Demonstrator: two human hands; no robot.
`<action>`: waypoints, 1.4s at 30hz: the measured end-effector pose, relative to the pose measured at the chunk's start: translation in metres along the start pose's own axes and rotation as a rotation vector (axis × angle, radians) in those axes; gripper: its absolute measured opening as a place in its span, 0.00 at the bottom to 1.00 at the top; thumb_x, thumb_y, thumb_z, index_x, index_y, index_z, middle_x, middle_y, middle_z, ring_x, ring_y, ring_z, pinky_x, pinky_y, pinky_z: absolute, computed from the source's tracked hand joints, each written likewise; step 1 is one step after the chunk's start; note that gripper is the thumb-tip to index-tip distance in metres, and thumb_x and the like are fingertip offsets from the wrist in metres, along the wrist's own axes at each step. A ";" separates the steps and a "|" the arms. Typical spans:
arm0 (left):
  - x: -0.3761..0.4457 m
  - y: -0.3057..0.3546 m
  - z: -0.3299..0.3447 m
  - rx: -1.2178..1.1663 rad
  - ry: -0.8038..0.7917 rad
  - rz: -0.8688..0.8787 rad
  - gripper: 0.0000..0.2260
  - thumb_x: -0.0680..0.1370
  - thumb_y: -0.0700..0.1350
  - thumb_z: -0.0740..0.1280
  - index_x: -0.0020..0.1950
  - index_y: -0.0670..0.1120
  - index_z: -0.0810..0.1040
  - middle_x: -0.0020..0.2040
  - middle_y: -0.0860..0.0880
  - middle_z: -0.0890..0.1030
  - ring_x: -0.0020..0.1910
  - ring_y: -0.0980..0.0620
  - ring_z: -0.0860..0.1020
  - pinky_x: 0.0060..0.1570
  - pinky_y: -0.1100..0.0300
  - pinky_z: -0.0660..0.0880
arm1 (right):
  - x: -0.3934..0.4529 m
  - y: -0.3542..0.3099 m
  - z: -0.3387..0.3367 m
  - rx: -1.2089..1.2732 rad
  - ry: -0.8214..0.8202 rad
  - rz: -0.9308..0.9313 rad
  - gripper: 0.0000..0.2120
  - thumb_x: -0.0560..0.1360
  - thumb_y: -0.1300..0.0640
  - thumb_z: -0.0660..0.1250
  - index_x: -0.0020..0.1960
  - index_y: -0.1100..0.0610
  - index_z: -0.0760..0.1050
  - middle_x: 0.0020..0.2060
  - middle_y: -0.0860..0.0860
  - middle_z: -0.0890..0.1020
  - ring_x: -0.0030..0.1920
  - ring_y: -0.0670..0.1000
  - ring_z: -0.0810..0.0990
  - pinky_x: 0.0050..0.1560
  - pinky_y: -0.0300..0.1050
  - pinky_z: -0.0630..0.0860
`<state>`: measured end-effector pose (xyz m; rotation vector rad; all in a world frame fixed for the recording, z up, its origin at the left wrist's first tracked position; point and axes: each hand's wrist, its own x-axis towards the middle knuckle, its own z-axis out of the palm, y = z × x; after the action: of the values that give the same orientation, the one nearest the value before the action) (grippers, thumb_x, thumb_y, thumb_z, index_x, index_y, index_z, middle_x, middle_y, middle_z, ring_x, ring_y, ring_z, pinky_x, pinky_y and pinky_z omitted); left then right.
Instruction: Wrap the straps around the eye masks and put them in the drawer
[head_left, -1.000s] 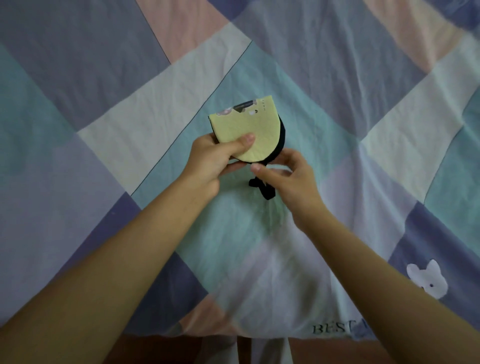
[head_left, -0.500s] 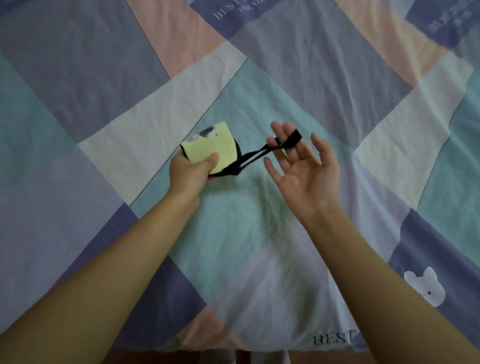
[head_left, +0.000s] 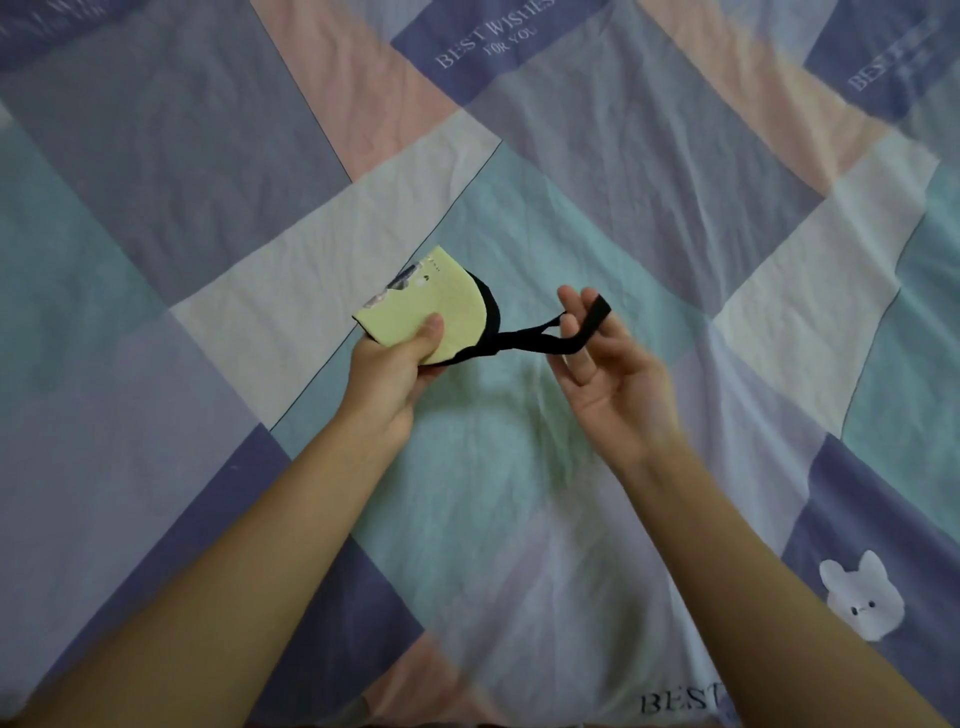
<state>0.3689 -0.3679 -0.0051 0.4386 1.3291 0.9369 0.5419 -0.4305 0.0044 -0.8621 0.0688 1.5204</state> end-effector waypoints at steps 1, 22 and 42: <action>-0.002 -0.001 0.001 -0.023 -0.028 -0.016 0.10 0.76 0.36 0.68 0.55 0.46 0.76 0.48 0.52 0.81 0.45 0.56 0.80 0.35 0.66 0.79 | 0.002 0.006 0.003 -0.067 0.026 -0.018 0.16 0.76 0.68 0.58 0.58 0.56 0.75 0.57 0.50 0.81 0.41 0.46 0.84 0.51 0.42 0.80; -0.018 0.014 -0.013 0.737 -0.611 0.021 0.23 0.64 0.48 0.80 0.57 0.50 0.80 0.50 0.50 0.85 0.51 0.53 0.82 0.52 0.60 0.77 | -0.030 0.022 0.018 -0.915 0.005 -0.219 0.16 0.64 0.57 0.73 0.52 0.57 0.79 0.41 0.48 0.85 0.37 0.52 0.84 0.37 0.52 0.82; -0.042 0.017 -0.005 0.698 -0.697 -0.011 0.16 0.72 0.50 0.73 0.55 0.42 0.81 0.52 0.42 0.84 0.54 0.40 0.80 0.56 0.45 0.74 | -0.035 0.018 0.021 -1.008 -0.027 -0.073 0.13 0.66 0.50 0.63 0.40 0.60 0.74 0.33 0.52 0.76 0.33 0.48 0.75 0.30 0.37 0.71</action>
<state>0.3596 -0.3916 0.0324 1.1713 0.9636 0.2204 0.5126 -0.4523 0.0303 -1.5992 -0.8009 1.4674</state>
